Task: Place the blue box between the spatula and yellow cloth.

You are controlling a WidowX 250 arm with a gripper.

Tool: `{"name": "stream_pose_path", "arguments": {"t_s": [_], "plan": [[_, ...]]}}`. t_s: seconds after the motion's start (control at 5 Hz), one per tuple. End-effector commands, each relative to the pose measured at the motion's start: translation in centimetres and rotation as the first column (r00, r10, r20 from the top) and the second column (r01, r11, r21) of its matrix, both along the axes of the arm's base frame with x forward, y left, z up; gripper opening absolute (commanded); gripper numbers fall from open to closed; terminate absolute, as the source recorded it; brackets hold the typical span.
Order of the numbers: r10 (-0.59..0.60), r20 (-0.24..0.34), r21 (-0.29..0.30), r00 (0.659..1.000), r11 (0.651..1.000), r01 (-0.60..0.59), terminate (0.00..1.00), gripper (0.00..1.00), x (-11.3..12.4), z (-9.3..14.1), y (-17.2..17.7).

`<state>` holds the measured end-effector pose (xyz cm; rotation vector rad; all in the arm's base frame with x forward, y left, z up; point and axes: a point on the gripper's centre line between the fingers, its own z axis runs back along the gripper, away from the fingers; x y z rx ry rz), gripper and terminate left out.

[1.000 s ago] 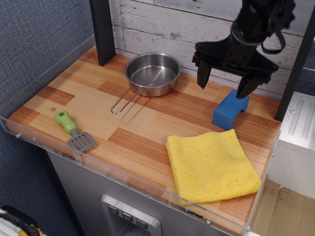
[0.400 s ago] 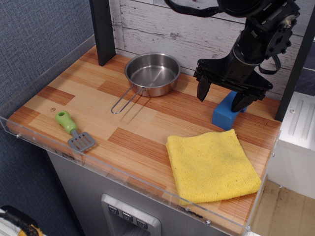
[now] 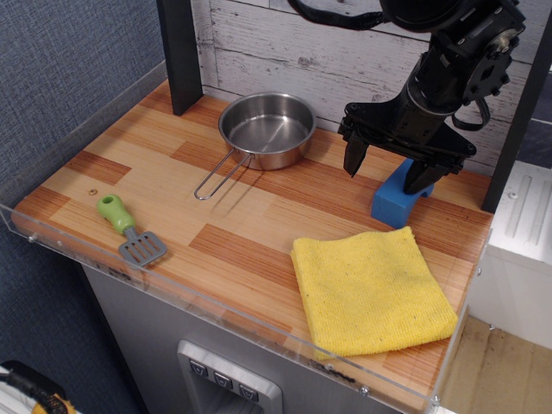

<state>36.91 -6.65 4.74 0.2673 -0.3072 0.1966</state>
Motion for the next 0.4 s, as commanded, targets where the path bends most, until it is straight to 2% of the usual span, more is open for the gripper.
{"name": "stream_pose_path", "arguments": {"t_s": [0.0,0.2], "plan": [[-0.062,0.039,-0.143,0.997,0.987,0.067,0.0,1.0,-0.35,2.93,-1.26],[-0.095,0.042,-0.156,0.995,0.983,0.101,0.0,1.0,-0.61,2.95,-2.1]]}}
